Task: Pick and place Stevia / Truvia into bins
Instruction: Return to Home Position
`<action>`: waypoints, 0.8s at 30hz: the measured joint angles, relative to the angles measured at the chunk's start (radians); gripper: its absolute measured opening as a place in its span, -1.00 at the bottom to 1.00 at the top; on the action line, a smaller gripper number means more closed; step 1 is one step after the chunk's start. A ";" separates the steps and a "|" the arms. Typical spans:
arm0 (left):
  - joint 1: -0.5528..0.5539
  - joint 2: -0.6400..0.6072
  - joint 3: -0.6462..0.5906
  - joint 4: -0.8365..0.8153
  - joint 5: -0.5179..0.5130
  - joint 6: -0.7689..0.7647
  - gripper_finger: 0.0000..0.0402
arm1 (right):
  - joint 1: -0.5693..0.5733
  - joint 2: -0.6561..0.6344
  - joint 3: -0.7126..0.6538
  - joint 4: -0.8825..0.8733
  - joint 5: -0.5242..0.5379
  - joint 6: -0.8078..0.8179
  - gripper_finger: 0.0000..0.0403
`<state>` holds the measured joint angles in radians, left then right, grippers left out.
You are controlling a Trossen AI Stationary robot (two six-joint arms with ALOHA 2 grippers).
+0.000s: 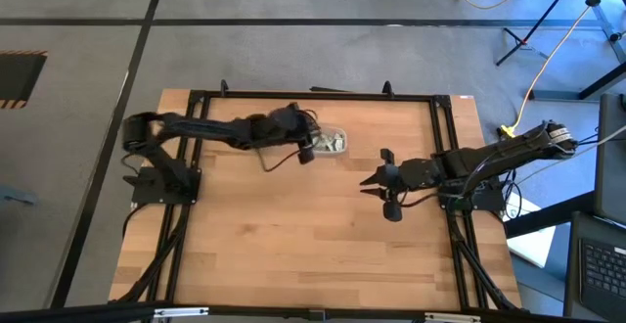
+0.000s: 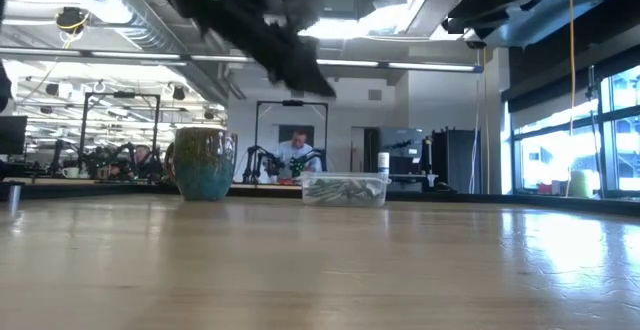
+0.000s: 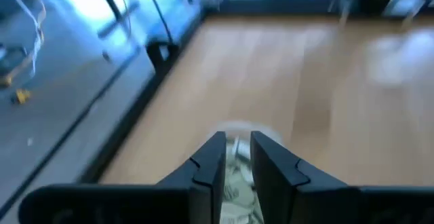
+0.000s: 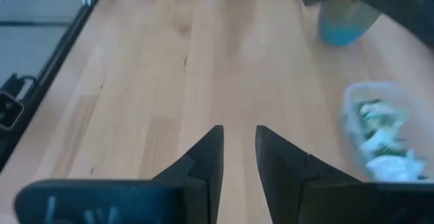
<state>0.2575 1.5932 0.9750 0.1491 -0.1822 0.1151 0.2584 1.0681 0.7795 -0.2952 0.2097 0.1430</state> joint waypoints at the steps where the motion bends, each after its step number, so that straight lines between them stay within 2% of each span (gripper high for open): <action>1: -0.005 -0.045 -0.007 -0.009 0.002 0.002 -0.69 | 0.000 -0.013 0.000 0.002 0.009 -0.011 -0.55; 6: -0.042 -0.288 -0.105 -0.047 0.024 0.025 -0.73 | 0.000 -0.100 -0.067 0.052 0.019 -0.030 -0.55; 14: -0.122 -0.654 -0.386 0.035 0.029 -0.067 -0.75 | 0.000 -0.333 -0.291 0.195 0.019 -0.025 -0.55; 19: -0.155 -0.834 -0.535 0.123 0.021 -0.095 -0.72 | 0.000 -0.498 -0.382 0.231 0.018 -0.031 -0.55; 24: -0.167 -0.972 -0.637 0.136 0.020 -0.114 -0.70 | 0.000 -0.616 -0.453 0.237 0.018 0.005 -0.55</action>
<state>0.0910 0.6215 0.3382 0.2852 -0.1620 0.0007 0.2584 0.4519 0.3261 -0.0585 0.2276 0.1480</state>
